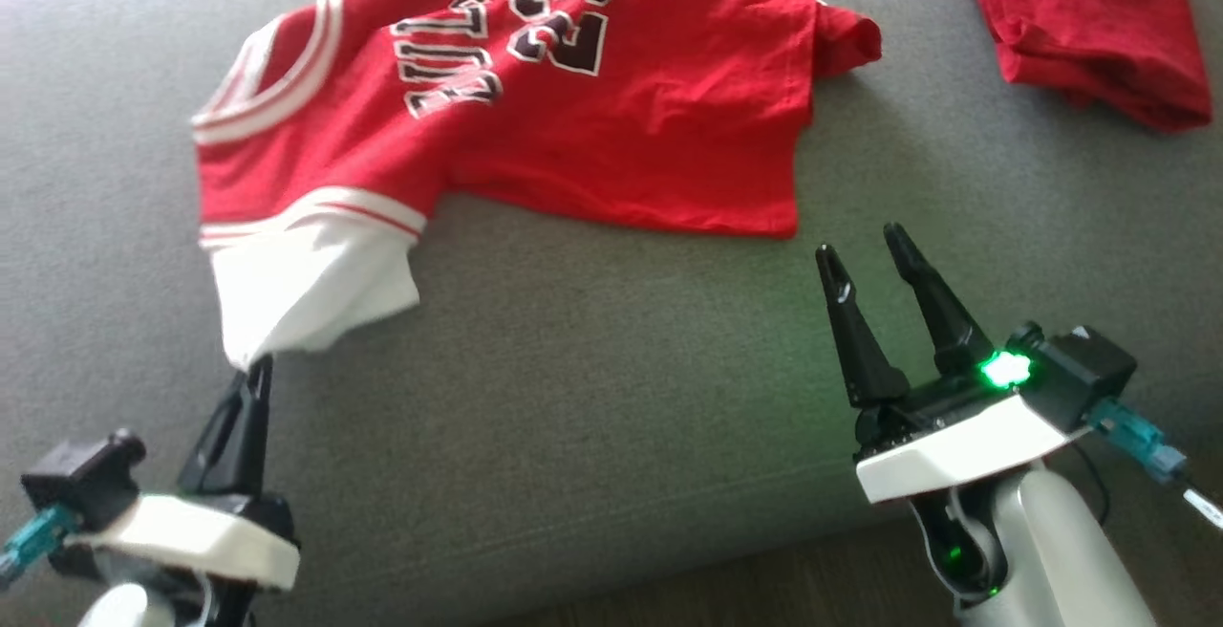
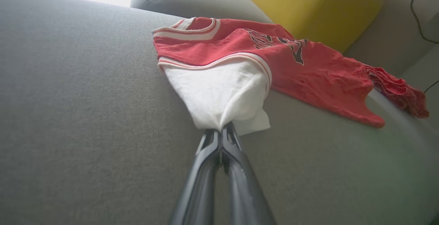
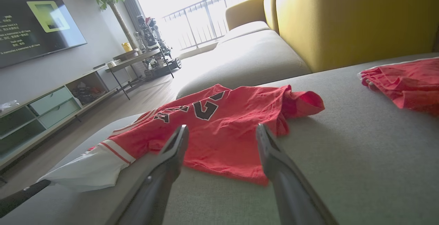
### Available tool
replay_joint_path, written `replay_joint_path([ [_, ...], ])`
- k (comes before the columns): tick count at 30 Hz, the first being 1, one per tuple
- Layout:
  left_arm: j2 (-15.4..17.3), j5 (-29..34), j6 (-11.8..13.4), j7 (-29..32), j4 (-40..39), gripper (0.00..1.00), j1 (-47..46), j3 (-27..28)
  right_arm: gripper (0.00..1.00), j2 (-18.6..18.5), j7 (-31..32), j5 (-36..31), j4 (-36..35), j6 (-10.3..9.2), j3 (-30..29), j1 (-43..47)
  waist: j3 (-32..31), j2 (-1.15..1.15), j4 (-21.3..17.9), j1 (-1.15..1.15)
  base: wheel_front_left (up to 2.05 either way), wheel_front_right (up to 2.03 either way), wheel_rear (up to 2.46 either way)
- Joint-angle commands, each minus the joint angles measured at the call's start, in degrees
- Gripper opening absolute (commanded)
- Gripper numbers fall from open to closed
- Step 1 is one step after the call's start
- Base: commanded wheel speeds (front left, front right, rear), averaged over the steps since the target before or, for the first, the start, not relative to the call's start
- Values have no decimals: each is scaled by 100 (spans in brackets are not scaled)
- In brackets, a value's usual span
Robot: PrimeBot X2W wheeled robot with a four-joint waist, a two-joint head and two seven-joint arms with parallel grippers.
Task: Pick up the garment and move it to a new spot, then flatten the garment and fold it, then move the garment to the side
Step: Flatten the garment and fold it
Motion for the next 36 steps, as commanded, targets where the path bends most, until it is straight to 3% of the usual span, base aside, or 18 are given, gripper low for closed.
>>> replay_joint_path([
  [1,208,-88,0,-44,-250,0,-99,190,100,-30,-54,33,-162,-1,136,7,-30,0,46,0,0,0,0],
  [6,331,-419,2,120,-470,0,141,217,100,-30,-54,-65,36,-1,251,15,-85,0,156,0,0,0,0],
  [16,325,-458,78,133,-264,0,-196,275,100,-30,-54,-266,1850,-1,-250,-916,-134,0,356,0,0,0,0],
  [24,243,-398,59,77,-107,0,-504,155,100,-30,-54,-9,3099,-1,-158,-1694,-50,0,487,0,0,0,0],
  [31,209,-374,38,42,-59,0,-713,27,100,-30,-54,73,3711,-1,35,-2113,60,0,609,0,0,0,0],
  [33,214,-371,33,34,-59,0,-759,-5,86,-30,-54,73,3817,-1,56,-2185,88,0,630,0,0,0,0],
  [36,229,-366,27,25,-71,0,-824,-40,49,-30,-54,187,4035,-1,90,-2278,141,0,665,0,0,0,0],
])
